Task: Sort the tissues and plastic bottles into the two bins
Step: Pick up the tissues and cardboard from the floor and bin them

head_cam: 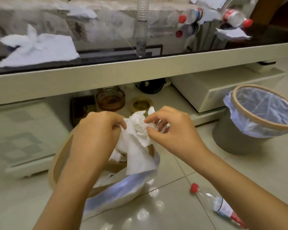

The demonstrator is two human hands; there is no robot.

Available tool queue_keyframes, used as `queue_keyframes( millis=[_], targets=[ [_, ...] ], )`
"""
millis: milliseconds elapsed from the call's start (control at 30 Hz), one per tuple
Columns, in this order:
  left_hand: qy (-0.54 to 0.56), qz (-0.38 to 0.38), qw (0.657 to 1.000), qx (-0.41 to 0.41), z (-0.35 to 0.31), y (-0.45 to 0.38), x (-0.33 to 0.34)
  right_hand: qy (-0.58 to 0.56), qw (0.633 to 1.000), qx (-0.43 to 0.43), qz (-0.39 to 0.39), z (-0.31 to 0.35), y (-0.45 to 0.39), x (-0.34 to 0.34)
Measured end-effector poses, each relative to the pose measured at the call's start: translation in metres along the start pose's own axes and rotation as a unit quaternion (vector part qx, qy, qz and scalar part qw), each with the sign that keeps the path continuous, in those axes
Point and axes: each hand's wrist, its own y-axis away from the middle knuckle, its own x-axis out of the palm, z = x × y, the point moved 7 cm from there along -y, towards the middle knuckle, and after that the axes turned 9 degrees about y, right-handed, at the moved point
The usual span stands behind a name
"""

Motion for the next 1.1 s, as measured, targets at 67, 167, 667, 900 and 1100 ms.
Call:
queue_keyframes(
  millis=[67, 167, 667, 900, 1100],
  targets=[
    [-0.004, -0.008, 1.0, -0.026, 0.022, 0.004, -0.007, -0.014, 1.0, -0.021, 0.011, 0.015, -0.006, 0.011],
    [-0.058, 0.018, 0.995, -0.076, 0.057, 0.012, -0.01, -0.034, 0.998, -0.036, 0.042, 0.035, -0.013, 0.034],
    [-0.191, 0.386, 0.902, -0.017, 0.077, 0.03, 0.091, 0.2, 0.913, -0.127, 0.332, 0.022, 0.024, 0.111],
    [-0.181, 0.173, 0.963, 0.095, 0.029, 0.01, 0.066, 0.143, 0.966, -0.169, 0.134, 0.023, 0.015, 0.052],
    [-0.067, 0.061, 0.981, 0.172, -0.041, 0.024, 0.066, 0.196, 0.964, -0.171, 0.064, -0.016, 0.037, 0.004]
  ],
)
